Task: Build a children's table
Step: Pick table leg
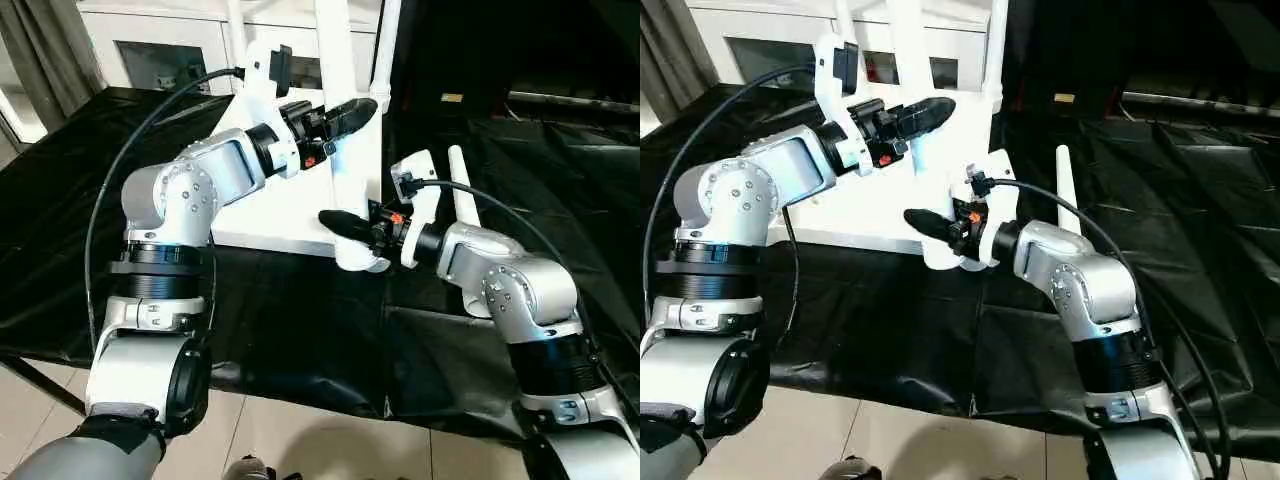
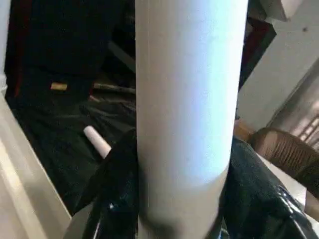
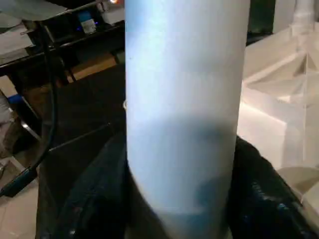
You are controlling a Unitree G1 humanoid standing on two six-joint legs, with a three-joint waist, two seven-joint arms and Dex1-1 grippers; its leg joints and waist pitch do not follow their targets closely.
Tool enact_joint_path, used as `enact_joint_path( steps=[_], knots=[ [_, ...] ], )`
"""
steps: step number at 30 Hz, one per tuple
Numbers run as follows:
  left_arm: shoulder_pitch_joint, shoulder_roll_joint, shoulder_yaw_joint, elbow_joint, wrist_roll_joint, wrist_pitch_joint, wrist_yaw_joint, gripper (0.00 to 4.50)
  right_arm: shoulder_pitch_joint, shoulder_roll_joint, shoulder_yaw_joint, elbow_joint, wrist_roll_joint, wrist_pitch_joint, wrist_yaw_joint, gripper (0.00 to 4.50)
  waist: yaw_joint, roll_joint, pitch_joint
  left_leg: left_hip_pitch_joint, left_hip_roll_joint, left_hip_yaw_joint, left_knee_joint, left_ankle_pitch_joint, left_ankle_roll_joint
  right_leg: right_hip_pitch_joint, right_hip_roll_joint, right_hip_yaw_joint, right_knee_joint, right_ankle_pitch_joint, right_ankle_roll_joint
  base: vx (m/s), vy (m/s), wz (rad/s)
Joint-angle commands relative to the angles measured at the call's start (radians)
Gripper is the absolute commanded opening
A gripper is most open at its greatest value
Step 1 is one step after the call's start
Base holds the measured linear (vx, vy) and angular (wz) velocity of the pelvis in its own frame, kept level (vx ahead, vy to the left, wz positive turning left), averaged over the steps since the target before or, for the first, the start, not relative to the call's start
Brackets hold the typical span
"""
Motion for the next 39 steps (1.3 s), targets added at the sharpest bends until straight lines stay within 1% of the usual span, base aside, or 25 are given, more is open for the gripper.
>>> enact_joint_path(
  steps=[1, 3, 4, 5, 6, 9, 10, 11, 13, 18, 19, 20, 22, 23, 25, 28, 38, 39],
  knots=[
    [-0.001, 0.014, -0.028, -0.05, -0.003, 0.004, -0.032, 1.84, -0.019, -0.013, 0.002, -0.006, -0.002, 0.003, 0.019, 2.76, -0.001, -0.016, -0.086, 0.007, 0.006, 0.003, -0.059, -0.084, 0.009, 0.07, -0.062, 0.041, -0.067, -0.161, -0.147, 0.0, 0.0, 0.0],
    [0.003, 0.02, -0.057, -0.074, -0.004, 0.012, -0.056, 1.84, -0.026, -0.029, 0.01, -0.004, -0.005, 0.013, 0.033, 3.09, 0.0, -0.016, -0.086, 0.007, 0.007, 0.004, -0.059, -0.086, 0.009, 0.07, -0.062, 0.042, -0.066, -0.163, -0.147, 0.0, 0.0, 0.0],
    [0.003, 0.024, -0.069, -0.078, -0.001, 0.013, -0.068, 1.84, -0.031, -0.038, 0.015, -0.003, -0.005, 0.022, 0.042, 3.13, 0.0, -0.016, -0.085, 0.008, 0.007, 0.004, -0.059, -0.088, 0.009, 0.069, -0.062, 0.042, -0.066, -0.165, -0.148, 0.0, 0.0, 0.0],
    [0.001, 0.027, -0.077, -0.079, 0.002, 0.012, -0.079, 1.84, -0.035, -0.049, 0.021, -0.001, -0.006, 0.029, 0.056, 3.15, -0.001, -0.017, -0.084, 0.008, 0.006, 0.004, -0.059, -0.085, 0.011, 0.069, -0.06, 0.042, -0.067, -0.166, -0.149, 0.0, 0.0, 0.0],
    [0.0, 0.031, -0.089, -0.079, 0.006, 0.008, -0.096, 1.84, -0.038, -0.066, 0.033, -0.001, -0.007, 0.033, 0.083, 3.16, -0.001, -0.02, -0.084, 0.008, 0.006, 0.005, -0.058, -0.086, 0.012, 0.069, -0.06, 0.042, -0.067, -0.168, -0.149, 0.0, 0.0, 0.0],
    [-0.005, 0.037, -0.098, -0.076, 0.008, 0.006, -0.113, 1.84, -0.04, -0.087, 0.044, -0.004, 0.003, 0.049, 0.121, 3.16, -0.001, -0.022, -0.083, 0.007, 0.005, 0.006, -0.058, -0.09, 0.014, 0.071, -0.061, 0.043, -0.069, -0.183, -0.141, 0.0, 0.0, 0.0],
    [-0.01, 0.048, -0.116, -0.076, 0.012, 0.002, -0.141, 1.84, -0.041, -0.096, 0.047, -0.004, 0.011, 0.064, 0.136, 3.16, -0.001, -0.023, -0.083, 0.006, 0.004, 0.006, -0.058, -0.091, 0.014, 0.071, -0.061, 0.042, -0.07, -0.19, -0.138, 0.0, 0.0, 0.0],
    [-0.01, 0.053, -0.123, -0.077, 0.014, 0.001, -0.151, 1.84, -0.042, -0.099, 0.047, -0.004, 0.012, 0.068, 0.139, 3.16, 0.0, -0.021, -0.084, 0.007, 0.006, 0.005, -0.058, -0.09, 0.015, 0.07, -0.061, 0.042, -0.069, -0.192, -0.136, 0.0, 0.0, 0.0],
    [-0.01, 0.06, -0.136, -0.08, 0.014, -0.001, -0.166, 1.84, -0.044, -0.103, 0.049, -0.001, 0.013, 0.073, 0.145, 3.16, -0.002, -0.023, -0.084, 0.007, 0.005, 0.005, -0.058, -0.09, 0.011, 0.07, -0.06, 0.041, -0.069, -0.193, -0.136, 0.0, 0.0, 0.0],
    [-0.004, 0.078, -0.167, -0.083, 0.033, -0.018, -0.204, 1.84, -0.049, -0.109, 0.044, -0.003, 0.024, 0.087, 0.155, 3.16, -0.002, -0.022, -0.085, 0.008, 0.007, 0.004, -0.058, -0.087, 0.009, 0.069, -0.061, 0.042, -0.067, -0.176, -0.148, 0.0, 0.0, 0.0],
    [-0.003, 0.081, -0.169, -0.079, 0.037, -0.022, -0.208, 1.84, -0.049, -0.11, 0.044, -0.003, 0.025, 0.088, 0.157, 3.16, -0.003, -0.018, -0.085, 0.008, 0.007, 0.004, -0.058, -0.087, 0.009, 0.069, -0.06, 0.042, -0.066, -0.171, -0.149, 0.0, 0.0, 0.0],
    [-0.002, 0.084, -0.17, -0.076, 0.04, -0.026, -0.213, 1.84, -0.05, -0.111, 0.042, -0.002, 0.025, 0.09, 0.16, 3.16, -0.004, -0.02, -0.085, 0.008, 0.006, 0.004, -0.058, -0.086, 0.009, 0.069, -0.059, 0.042, -0.067, -0.169, -0.149, 0.0, 0.0, 0.0],
    [-0.004, 0.088, -0.171, -0.071, 0.039, -0.03, -0.222, 1.84, -0.048, -0.112, 0.037, -0.006, 0.028, 0.097, 0.166, 3.16, -0.003, -0.019, -0.086, 0.008, 0.006, 0.005, -0.057, -0.087, 0.007, 0.07, -0.06, 0.042, -0.065, -0.163, -0.151, 0.0, 0.0, 0.0],
    [-0.005, 0.089, -0.171, -0.069, 0.039, -0.03, -0.224, 1.84, -0.047, -0.112, 0.035, -0.006, 0.029, 0.099, 0.167, 3.16, -0.003, -0.021, -0.085, 0.008, 0.006, 0.005, -0.057, -0.089, 0.007, 0.07, -0.06, 0.042, -0.066, -0.165, -0.152, 0.0, 0.0, 0.0],
    [-0.006, 0.091, -0.172, -0.065, 0.041, -0.033, -0.229, 1.84, -0.046, -0.113, 0.032, -0.008, 0.031, 0.102, 0.17, 3.16, -0.003, -0.018, -0.085, 0.008, 0.006, 0.004, -0.057, -0.089, 0.006, 0.07, -0.06, 0.042, -0.065, -0.168, -0.154, 0.0, 0.0, 0.0],
    [-0.007, 0.092, -0.173, -0.059, 0.042, -0.038, -0.233, 1.84, -0.043, -0.114, 0.029, -0.011, 0.036, 0.107, 0.174, 3.16, -0.003, -0.021, -0.086, 0.008, 0.006, 0.005, -0.057, -0.089, 0.006, 0.071, -0.061, 0.042, -0.066, -0.167, -0.155, 0.0, 0.0, 0.0],
    [-0.007, 0.09, -0.171, -0.057, 0.042, -0.039, -0.239, 1.84, -0.041, -0.114, 0.029, -0.013, 0.039, 0.111, 0.174, 3.16, -0.002, -0.021, -0.086, 0.008, 0.006, 0.005, -0.057, -0.087, 0.006, 0.07, -0.06, 0.042, -0.065, -0.168, -0.154, 0.0, 0.0, 0.0],
    [-0.004, 0.086, -0.174, -0.067, 0.033, -0.034, -0.249, 1.84, -0.041, -0.106, 0.024, -0.009, 0.042, 0.11, 0.167, 3.16, -0.001, -0.019, -0.086, 0.008, 0.006, 0.004, -0.057, -0.087, 0.005, 0.07, -0.061, 0.042, -0.065, -0.169, -0.155, 0.0, 0.0, 0.0]
  ],
)
